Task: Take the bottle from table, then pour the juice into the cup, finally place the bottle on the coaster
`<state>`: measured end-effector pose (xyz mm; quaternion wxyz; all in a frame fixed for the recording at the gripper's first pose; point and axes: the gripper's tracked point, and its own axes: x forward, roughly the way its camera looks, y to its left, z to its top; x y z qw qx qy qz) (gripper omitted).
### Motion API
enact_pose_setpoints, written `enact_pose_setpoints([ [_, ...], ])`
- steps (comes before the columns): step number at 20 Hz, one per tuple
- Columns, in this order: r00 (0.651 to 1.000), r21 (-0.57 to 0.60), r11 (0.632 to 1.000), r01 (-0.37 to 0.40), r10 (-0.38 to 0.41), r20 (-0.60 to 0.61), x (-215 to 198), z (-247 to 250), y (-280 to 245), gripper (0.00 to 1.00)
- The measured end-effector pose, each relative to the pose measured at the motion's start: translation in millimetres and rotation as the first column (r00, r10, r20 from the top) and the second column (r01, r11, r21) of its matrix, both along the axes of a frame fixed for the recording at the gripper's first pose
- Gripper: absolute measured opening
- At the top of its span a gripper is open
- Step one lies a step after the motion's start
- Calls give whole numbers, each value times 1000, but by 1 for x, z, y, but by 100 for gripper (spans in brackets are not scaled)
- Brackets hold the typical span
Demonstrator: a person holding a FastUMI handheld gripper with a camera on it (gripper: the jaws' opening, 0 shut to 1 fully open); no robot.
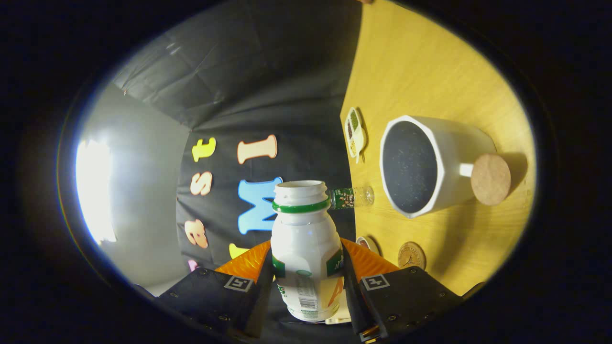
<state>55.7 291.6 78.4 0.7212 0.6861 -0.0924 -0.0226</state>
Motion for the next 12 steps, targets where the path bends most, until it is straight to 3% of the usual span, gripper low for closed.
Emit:
enact_pose_setpoints([
  [3,998,-179,984,-12,1,-57,2,-12,9,67],
  [6,995,-368,929,-32,-6,-103,2,-20,19,67],
  [12,982,-702,709,-66,-79,-173,1,-34,33,68],
])
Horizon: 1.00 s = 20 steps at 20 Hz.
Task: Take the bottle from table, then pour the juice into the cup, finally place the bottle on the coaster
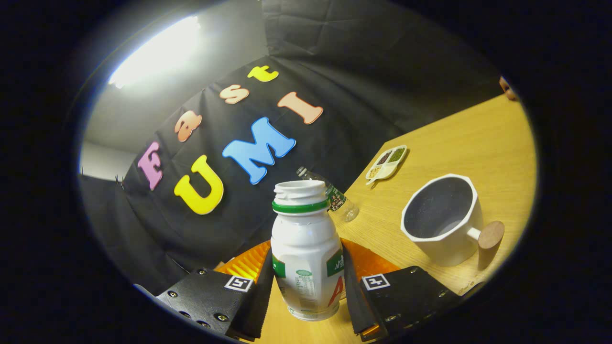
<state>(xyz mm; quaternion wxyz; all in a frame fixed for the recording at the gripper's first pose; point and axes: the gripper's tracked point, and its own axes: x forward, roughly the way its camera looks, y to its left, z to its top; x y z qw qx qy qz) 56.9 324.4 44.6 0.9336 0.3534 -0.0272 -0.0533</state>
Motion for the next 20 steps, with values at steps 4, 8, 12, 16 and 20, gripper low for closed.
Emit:
enact_pose_setpoints([
  [4,1000,-180,984,-6,2,-21,3,-3,16,68],
  [8,998,-381,924,-25,4,-55,23,-7,34,68],
  [12,994,-519,853,-50,-8,-108,48,-14,50,68],
  [16,992,-584,808,-77,1,-130,71,-16,62,68],
  [20,991,-601,794,-89,12,-130,90,-16,67,68],
])
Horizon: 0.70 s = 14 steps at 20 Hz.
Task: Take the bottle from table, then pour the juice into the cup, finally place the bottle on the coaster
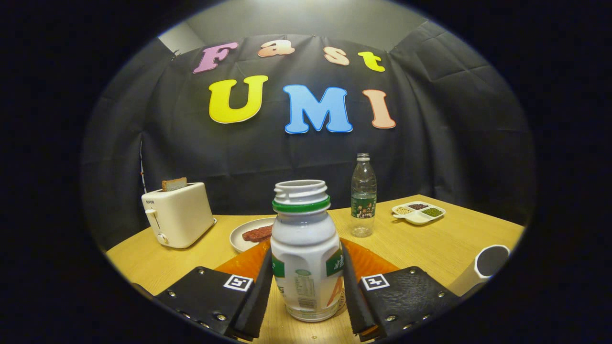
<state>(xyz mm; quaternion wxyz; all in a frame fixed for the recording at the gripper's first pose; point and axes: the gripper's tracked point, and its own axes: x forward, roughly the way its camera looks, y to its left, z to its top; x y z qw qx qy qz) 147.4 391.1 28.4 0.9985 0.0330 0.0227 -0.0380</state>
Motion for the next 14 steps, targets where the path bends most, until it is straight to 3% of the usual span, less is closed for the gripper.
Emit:
enact_pose_setpoints([
  [12,1000,-32,999,-6,5,-19,16,0,0,68],
  [14,1000,-23,1000,-3,2,-23,16,0,-1,72],
])
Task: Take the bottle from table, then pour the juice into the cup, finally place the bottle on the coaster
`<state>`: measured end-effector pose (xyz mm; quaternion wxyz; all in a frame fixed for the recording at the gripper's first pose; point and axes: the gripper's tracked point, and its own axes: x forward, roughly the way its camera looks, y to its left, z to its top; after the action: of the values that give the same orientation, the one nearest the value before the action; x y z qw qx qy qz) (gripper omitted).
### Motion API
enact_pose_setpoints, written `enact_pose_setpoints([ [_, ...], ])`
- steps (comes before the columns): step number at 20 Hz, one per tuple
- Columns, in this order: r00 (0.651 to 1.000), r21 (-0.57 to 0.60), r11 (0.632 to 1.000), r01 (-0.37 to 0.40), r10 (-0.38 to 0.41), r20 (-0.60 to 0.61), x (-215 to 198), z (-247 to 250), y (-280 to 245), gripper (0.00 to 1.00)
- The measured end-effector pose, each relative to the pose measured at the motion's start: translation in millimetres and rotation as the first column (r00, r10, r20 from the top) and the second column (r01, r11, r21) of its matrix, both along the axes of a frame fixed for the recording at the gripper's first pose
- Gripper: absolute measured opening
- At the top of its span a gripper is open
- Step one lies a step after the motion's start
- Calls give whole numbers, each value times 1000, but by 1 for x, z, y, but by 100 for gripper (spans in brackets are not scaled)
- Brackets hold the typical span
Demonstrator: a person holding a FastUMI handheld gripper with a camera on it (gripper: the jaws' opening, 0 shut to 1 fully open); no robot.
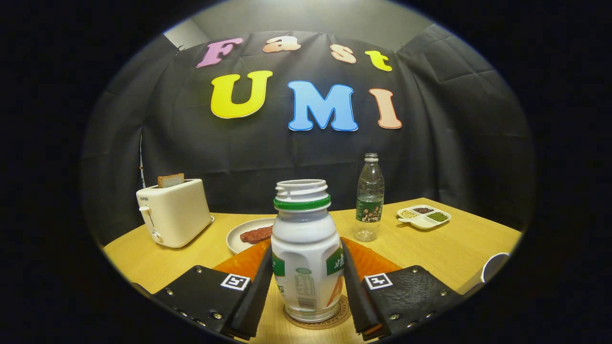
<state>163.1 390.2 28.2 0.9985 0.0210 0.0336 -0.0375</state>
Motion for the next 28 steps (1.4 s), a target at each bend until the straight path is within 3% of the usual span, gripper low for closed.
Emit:
enact_pose_setpoints([
  [2,1000,-1,1000,11,-11,-6,-2,0,-2,74],
  [5,1000,4,1000,16,-16,8,-5,6,-6,91],
  [6,1000,12,1000,15,-15,21,-6,11,-7,92],
  [11,994,68,998,-7,-1,110,-12,48,-7,92],
  [20,963,34,999,-15,5,270,-56,131,-5,92],
  [28,961,10,998,-57,52,272,-92,138,9,92],
])
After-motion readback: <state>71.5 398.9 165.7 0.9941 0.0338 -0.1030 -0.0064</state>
